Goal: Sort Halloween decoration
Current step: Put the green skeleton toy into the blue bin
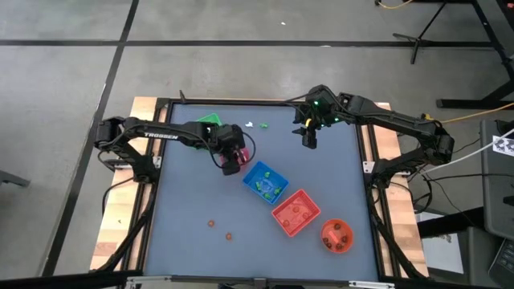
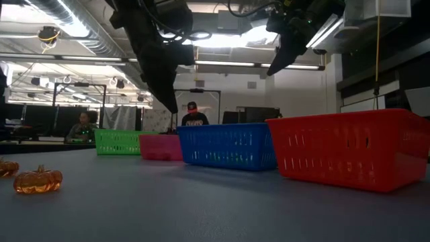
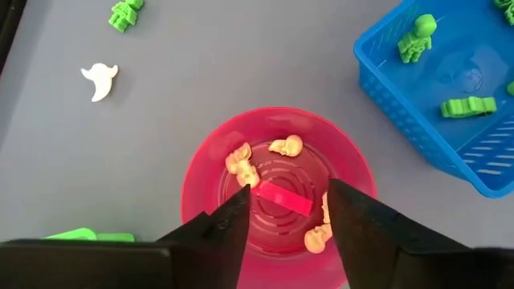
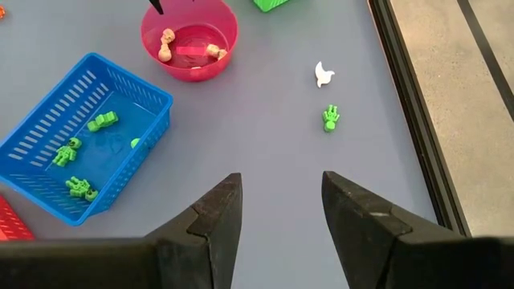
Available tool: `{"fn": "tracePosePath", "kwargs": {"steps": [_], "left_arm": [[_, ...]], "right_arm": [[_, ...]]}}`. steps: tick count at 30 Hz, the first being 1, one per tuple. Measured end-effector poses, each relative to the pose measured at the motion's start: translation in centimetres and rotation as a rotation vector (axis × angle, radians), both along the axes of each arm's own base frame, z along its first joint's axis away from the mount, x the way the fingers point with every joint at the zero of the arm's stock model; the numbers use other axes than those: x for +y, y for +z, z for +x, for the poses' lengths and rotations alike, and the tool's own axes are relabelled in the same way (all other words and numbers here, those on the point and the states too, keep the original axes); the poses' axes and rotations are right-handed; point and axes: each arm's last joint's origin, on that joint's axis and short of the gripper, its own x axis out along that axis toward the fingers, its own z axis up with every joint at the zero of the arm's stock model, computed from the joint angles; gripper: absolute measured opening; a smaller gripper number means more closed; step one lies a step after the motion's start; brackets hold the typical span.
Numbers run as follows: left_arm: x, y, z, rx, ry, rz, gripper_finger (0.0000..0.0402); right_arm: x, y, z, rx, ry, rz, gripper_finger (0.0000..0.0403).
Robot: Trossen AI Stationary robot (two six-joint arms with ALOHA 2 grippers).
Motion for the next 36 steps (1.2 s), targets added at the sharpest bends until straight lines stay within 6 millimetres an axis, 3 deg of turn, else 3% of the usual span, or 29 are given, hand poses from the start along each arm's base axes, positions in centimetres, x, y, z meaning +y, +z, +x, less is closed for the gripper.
{"fn": "tracePosePath", "kwargs": {"steps": [9,19,32,36], "left_arm": [[0.2,0.5,0.8,-0.100,0.037,-0.002,0.0157],[0.0,1.9,2.2,-0.305,0.027,0.027,0.0156],[-1.2,6.3,-0.4,-0.418,0.017,0.076,0.0156],[-1.7,6.7,-1.1,-0.418,0.023,0.148,0.0156]], "right_arm": [[-0.7,0.1,1.3,-0.077,-0.030,-0.071,0.0170],[-2.3,-2.5,4.6,-0.111,-0.032,-0.106,0.0170],[-4.6,-6.4,8.6,-0.191,-0.040,-0.147,0.0170],[-5.5,-7.2,9.6,-0.185,-0.047,-0.142,0.0170]]}}
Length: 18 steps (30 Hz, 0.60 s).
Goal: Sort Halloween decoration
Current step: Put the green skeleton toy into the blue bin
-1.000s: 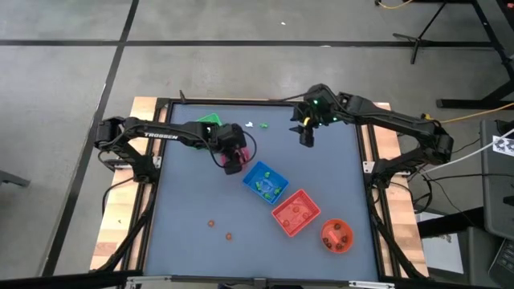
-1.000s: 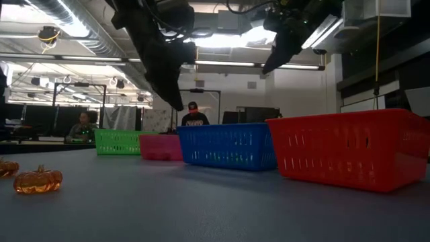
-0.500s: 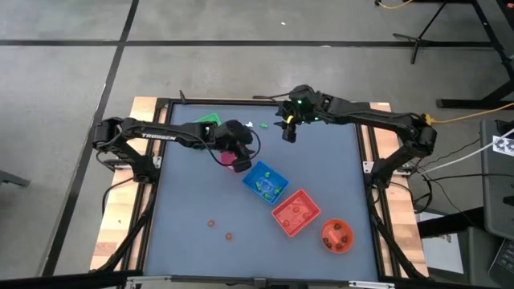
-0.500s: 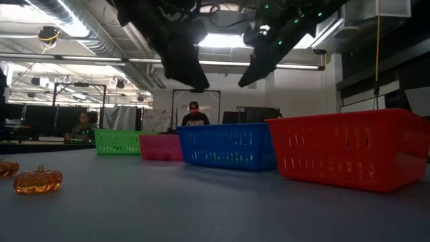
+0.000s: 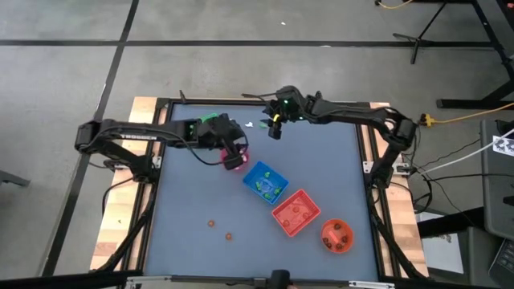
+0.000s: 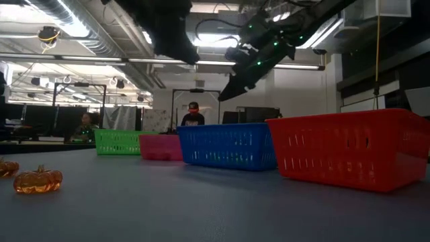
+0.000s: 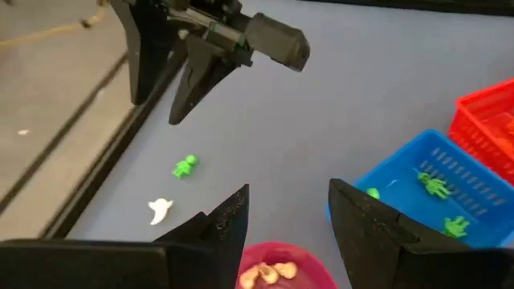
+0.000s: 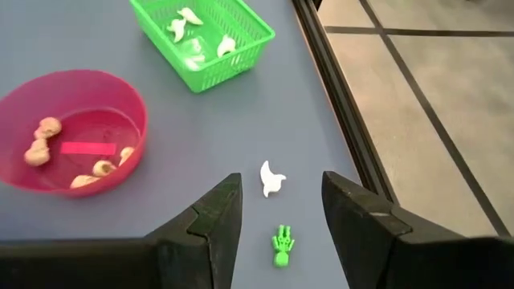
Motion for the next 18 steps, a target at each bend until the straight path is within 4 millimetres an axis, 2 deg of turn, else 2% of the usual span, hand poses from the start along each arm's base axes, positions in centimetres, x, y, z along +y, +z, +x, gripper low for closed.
{"fn": "tracePosePath", "kwargs": {"steps": [3,9,13,18], "left_arm": [[-0.2,-0.8,-0.5,0.003,0.026,0.023,0.0156],[-0.4,-3.9,-1.8,0.035,0.053,-0.013,0.0156],[-0.4,-5.3,-2.2,0.039,0.064,-0.028,0.0156],[-0.5,-5.9,-2.3,0.003,0.066,-0.031,0.0156]], "right_arm": [[-0.7,-0.3,0.9,-0.003,0.002,0.008,0.0170],[-2.2,-1.2,2.5,0.019,-0.007,0.034,0.0170],[-3.1,-2.6,2.5,0.093,-0.027,0.074,0.0170],[-4.7,-4.3,1.7,0.147,-0.056,0.124,0.0170]]}}
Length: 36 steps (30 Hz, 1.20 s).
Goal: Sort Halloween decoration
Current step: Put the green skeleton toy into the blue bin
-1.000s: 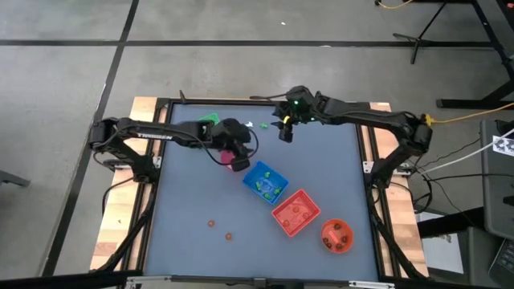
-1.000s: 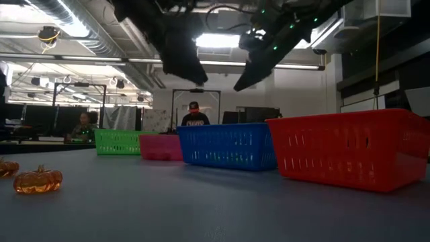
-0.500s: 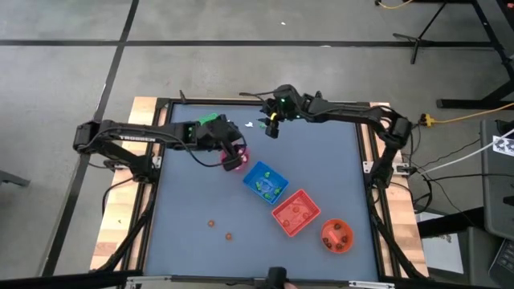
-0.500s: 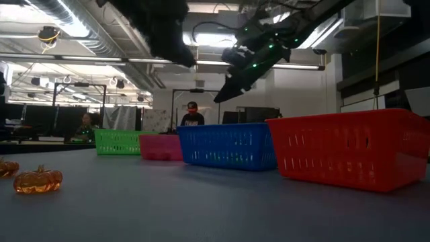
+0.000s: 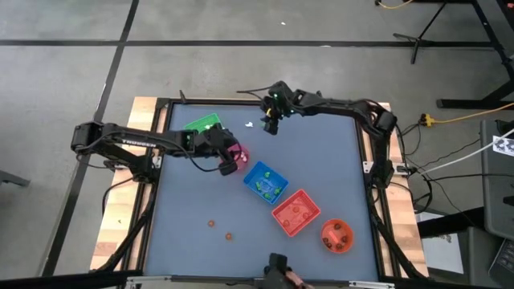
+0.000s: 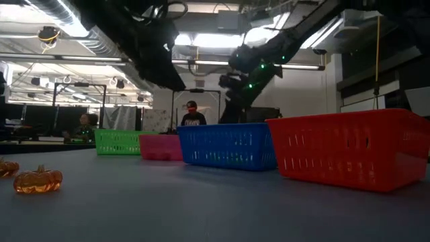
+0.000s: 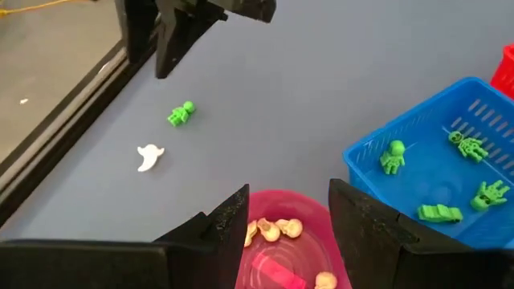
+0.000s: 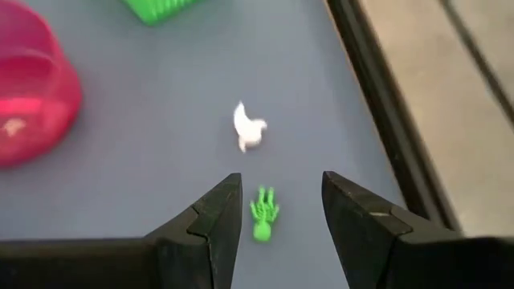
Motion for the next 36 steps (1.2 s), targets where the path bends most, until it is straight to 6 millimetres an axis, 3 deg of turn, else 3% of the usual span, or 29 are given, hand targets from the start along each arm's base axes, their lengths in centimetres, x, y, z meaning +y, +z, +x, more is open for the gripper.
{"fn": "tracePosePath", "kwargs": {"steps": [8,18,36], "left_arm": [[-0.1,-0.2,0.1,-0.036,0.003,-0.008,0.0156],[-0.1,-0.2,0.1,-0.041,0.004,-0.010,0.0156],[0.0,-0.2,0.1,-0.045,0.005,-0.010,0.0156]], "right_arm": [[-2.1,-3.4,-0.8,0.023,0.025,0.160,0.0170],[-2.0,-5.6,-0.2,0.069,0.072,0.126,0.0170],[-1.5,-6.8,0.1,0.129,0.075,0.091,0.0170]]}}
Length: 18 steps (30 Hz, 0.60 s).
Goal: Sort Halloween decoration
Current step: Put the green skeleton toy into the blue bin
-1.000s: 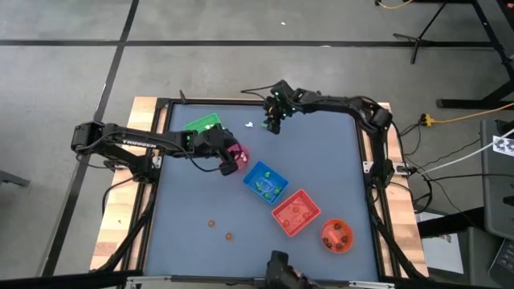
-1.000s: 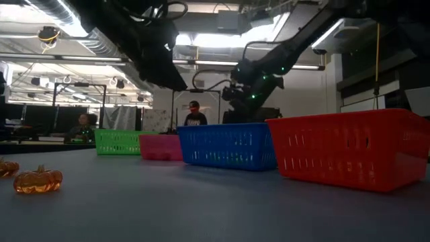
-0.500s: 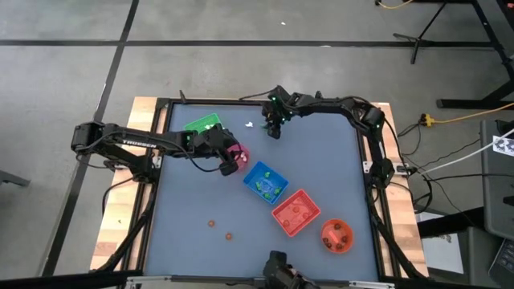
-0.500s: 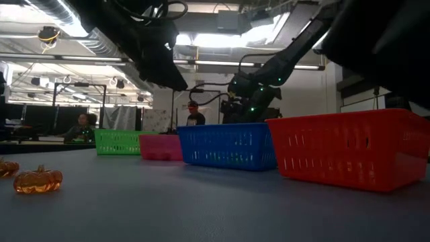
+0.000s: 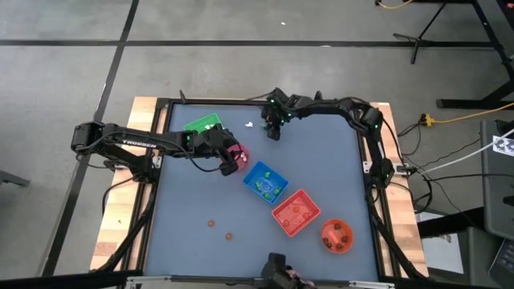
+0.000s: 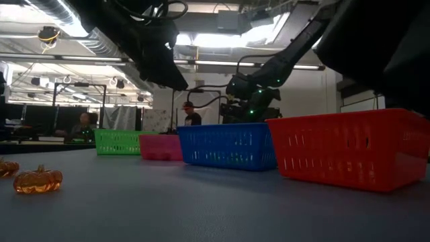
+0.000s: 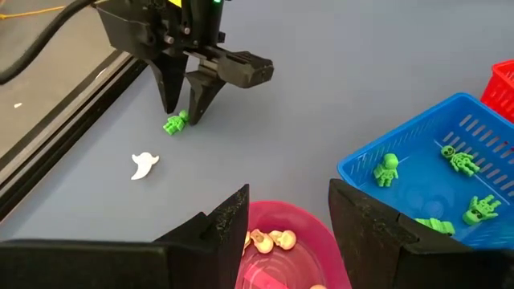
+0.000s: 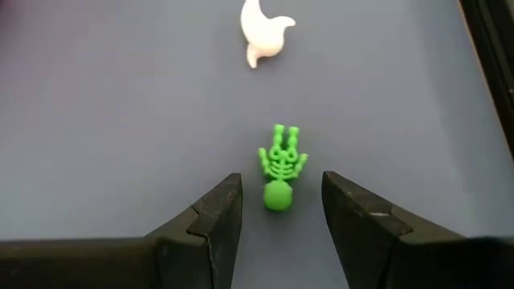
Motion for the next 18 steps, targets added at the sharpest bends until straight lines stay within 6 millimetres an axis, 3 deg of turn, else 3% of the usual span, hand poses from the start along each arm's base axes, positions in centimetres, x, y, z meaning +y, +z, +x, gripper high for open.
{"fn": "tracePosePath", "kwargs": {"steps": [9,18], "left_arm": [[-0.01,-0.01,0.00,0.000,0.000,0.000,0.0156],[-0.01,-0.01,0.01,0.001,0.000,0.000,0.0156]], "right_arm": [[0.47,-0.01,0.29,0.008,0.006,-0.013,0.0163],[0.34,-0.04,0.22,0.028,-0.018,-0.041,0.0094]]}}
